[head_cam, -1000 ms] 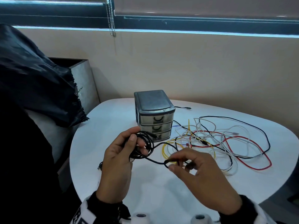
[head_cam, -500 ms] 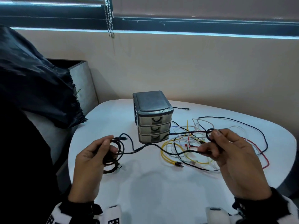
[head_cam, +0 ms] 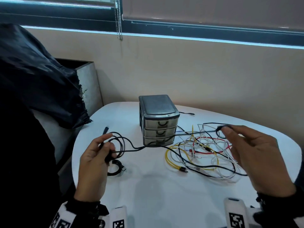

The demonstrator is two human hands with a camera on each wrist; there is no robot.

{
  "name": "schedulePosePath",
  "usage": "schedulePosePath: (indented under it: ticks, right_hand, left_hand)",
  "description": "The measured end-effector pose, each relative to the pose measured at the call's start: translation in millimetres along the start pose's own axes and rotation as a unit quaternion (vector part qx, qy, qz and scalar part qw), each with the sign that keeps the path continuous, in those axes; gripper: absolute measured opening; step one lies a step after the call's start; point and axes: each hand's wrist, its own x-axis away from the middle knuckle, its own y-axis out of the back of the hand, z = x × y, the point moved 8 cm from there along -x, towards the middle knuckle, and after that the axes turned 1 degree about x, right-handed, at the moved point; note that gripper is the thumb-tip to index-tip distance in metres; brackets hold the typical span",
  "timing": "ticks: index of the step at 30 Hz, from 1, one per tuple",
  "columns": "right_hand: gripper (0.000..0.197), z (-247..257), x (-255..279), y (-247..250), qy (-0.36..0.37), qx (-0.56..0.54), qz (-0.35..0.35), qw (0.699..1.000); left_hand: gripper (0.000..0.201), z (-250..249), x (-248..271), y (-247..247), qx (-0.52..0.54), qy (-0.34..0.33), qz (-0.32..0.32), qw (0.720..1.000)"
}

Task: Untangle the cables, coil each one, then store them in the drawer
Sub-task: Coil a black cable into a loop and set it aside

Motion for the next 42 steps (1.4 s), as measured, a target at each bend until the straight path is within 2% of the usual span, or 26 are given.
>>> schedulePosePath:
  ticks: [2, 4, 6, 8, 11, 14, 18, 20, 23, 24, 25, 28, 31, 33, 35, 39, 42]
  right_hand:
    - [0.005, 11, 2, -2, 0.051, 0.104, 0.075, 0.990]
    - [0.018, 8, 5, -2, 0.038, 0.152, 0.156, 0.975]
    - [0.019, 6, 6, 1, 0.033, 0.177, 0.174, 0.968]
    - [0.008, 10, 1, 9, 0.050, 0.179, 0.123, 0.975]
    - [0.010, 6, -11, 39, 0.037, 0.162, 0.024, 0.986]
    - [0.047, -9, -15, 65, -0.001, 0.126, -0.008, 0.992]
    - [0.033, -10, -18, 66, -0.020, 0.109, -0.022, 0.994]
    - [0.038, -4, -16, 62, -0.023, 0.096, -0.026, 0.995]
    - [0.058, 7, -10, 53, -0.018, 0.097, -0.016, 0.995]
    - [0.058, 11, -9, 45, -0.006, 0.097, -0.005, 0.995]
    - [0.049, 18, -6, 34, 0.010, 0.092, 0.011, 0.996]
    - [0.005, 38, 1, -5, 0.030, 0.064, 0.078, 0.994]
    - [0.006, 50, 9, -36, 0.046, 0.036, 0.126, 0.990]
    - [0.009, 51, 11, -49, 0.043, 0.012, 0.138, 0.989]
    - [0.016, 48, 12, -57, 0.039, -0.009, 0.148, 0.988]
    - [0.025, 42, 16, -63, 0.029, -0.010, 0.148, 0.988]
    - [0.007, 40, 13, -59, 0.029, -0.004, 0.139, 0.990]
  left_hand:
    - [0.031, -7, -11, 18, 0.029, -0.003, -0.031, 0.999]
    - [0.029, -17, -19, 28, 0.018, -0.025, -0.032, 0.999]
    - [0.028, -26, -20, 28, -0.037, -0.072, -0.030, 0.996]
    - [0.030, -27, -18, 26, -0.072, -0.095, -0.047, 0.992]
    - [0.031, -21, -21, 45, -0.039, -0.084, -0.102, 0.990]
    - [0.034, -17, -27, 66, 0.017, -0.044, -0.118, 0.992]
    - [0.033, -26, -26, 68, -0.028, -0.058, -0.110, 0.992]
    - [0.030, -28, -24, 62, -0.062, -0.056, -0.105, 0.991]
    - [0.023, -28, -20, 42, -0.108, -0.061, -0.063, 0.990]
    - [0.020, -31, -17, 31, -0.137, -0.071, -0.043, 0.987]
    - [0.018, -35, -14, 18, -0.173, -0.085, -0.025, 0.981]
    - [0.011, -55, 0, -29, -0.261, -0.127, 0.023, 0.957]
    - [0.006, -72, 25, -91, -0.255, -0.140, 0.145, 0.946]
    - [0.016, -75, 43, -128, -0.190, -0.097, 0.254, 0.943]
    - [0.024, -74, 51, -149, -0.183, -0.091, 0.310, 0.928]
    - [0.010, -68, 41, -151, -0.211, -0.110, 0.279, 0.930]
    - [0.009, -62, 37, -142, -0.213, -0.094, 0.264, 0.936]
